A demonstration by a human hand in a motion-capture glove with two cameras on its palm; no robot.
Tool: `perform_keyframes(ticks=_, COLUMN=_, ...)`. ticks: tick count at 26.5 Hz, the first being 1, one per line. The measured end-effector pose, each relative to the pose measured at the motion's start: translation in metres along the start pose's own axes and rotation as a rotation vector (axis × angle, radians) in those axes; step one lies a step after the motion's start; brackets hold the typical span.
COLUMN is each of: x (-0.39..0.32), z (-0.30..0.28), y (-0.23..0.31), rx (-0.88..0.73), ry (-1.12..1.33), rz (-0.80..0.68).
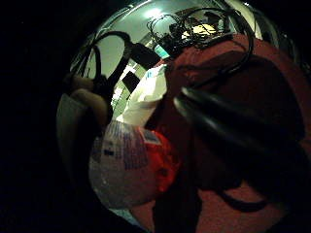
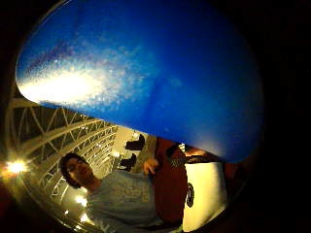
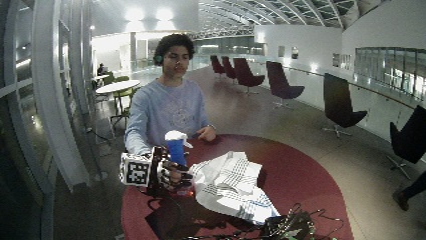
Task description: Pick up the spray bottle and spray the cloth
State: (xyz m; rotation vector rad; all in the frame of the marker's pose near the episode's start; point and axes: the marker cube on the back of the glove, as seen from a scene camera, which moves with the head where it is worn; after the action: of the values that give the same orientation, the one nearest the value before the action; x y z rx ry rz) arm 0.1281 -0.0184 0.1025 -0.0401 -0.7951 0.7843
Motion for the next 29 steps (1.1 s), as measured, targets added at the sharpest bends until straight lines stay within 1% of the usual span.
perform_keyframes(ticks=3, x=-0.002, z=0.002, y=-0.001, rx=0.046, ry=0.014, rz=-0.004)
perform_keyframes(ticks=6, x=-0.007, z=0.003, y=-0.003, rx=0.048, ry=0.041, rz=-0.001)
perform_keyframes(ticks=13, x=-0.043, z=0.003, y=-0.015, rx=-0.135, ry=0.184, rz=0.004)
perform_keyframes(ticks=16, x=-0.058, z=0.006, y=-0.023, rx=-0.209, ry=0.291, rz=0.005)
perform_keyframes(ticks=20, x=-0.074, z=0.012, y=-0.031, rx=-0.310, ry=0.447, rz=0.043)
perform_keyframes(ticks=24, x=-0.080, z=0.019, y=-0.036, rx=-0.377, ry=0.561, rz=0.081)
perform_keyframes(ticks=29, x=-0.080, z=0.023, y=-0.041, rx=-0.423, ry=0.664, rz=0.102)
